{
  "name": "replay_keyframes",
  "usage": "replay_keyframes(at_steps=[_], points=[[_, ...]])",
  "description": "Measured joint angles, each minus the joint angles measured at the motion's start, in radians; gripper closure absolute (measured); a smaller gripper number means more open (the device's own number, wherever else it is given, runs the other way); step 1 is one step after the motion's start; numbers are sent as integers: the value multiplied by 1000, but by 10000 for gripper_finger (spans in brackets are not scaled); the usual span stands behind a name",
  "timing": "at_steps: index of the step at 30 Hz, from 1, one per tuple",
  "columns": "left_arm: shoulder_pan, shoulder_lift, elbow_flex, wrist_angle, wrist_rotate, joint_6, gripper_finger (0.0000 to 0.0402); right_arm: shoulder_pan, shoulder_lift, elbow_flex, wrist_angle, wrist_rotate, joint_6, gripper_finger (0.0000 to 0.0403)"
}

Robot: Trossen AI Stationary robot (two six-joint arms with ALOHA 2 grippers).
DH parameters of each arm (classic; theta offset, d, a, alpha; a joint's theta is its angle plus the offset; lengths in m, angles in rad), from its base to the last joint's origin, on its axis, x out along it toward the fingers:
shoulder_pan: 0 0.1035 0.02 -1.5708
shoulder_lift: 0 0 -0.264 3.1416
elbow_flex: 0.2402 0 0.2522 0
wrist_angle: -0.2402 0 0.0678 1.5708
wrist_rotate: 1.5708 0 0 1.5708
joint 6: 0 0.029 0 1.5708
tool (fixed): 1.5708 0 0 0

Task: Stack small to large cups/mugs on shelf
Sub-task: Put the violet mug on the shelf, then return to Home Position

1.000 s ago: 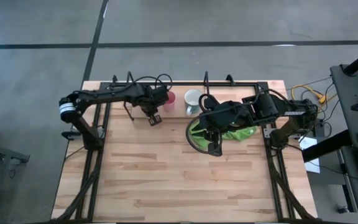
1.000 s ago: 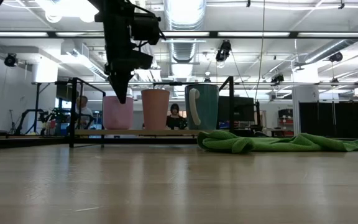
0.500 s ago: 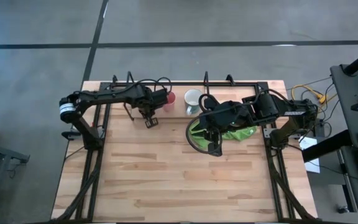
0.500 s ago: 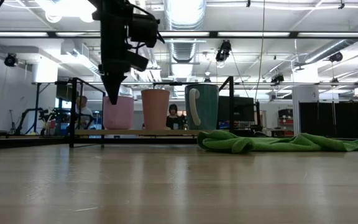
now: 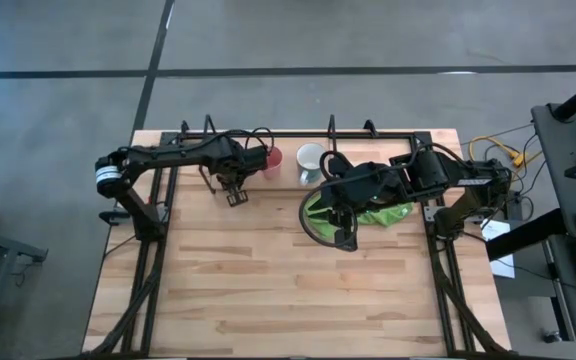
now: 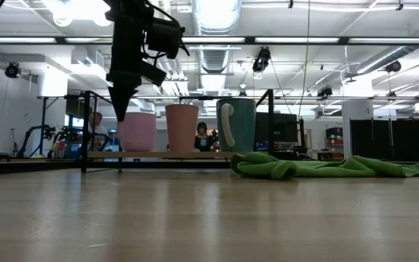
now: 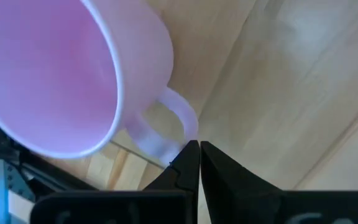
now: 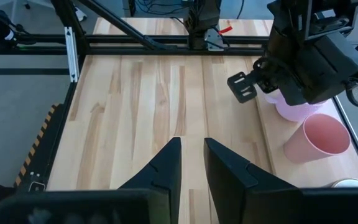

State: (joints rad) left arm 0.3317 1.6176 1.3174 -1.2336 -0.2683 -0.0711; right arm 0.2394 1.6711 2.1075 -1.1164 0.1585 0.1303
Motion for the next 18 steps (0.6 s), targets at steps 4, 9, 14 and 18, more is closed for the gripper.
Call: replay_keyframes(at_steps=[4, 9, 14, 18], points=[[0, -3, 0, -16, -2, 0, 402, 0, 0, 0, 0, 0, 0, 339], [-6, -17, 1, -35, -2, -2, 401, 0, 0, 0, 0, 0, 0, 339], [-36, -69, 40, -50, 88, -2, 401, 0, 0, 0, 0, 0, 0, 339], [-85, -149, 99, -50, 175, -38, 401, 0, -10, 0, -3, 0, -6, 339]])
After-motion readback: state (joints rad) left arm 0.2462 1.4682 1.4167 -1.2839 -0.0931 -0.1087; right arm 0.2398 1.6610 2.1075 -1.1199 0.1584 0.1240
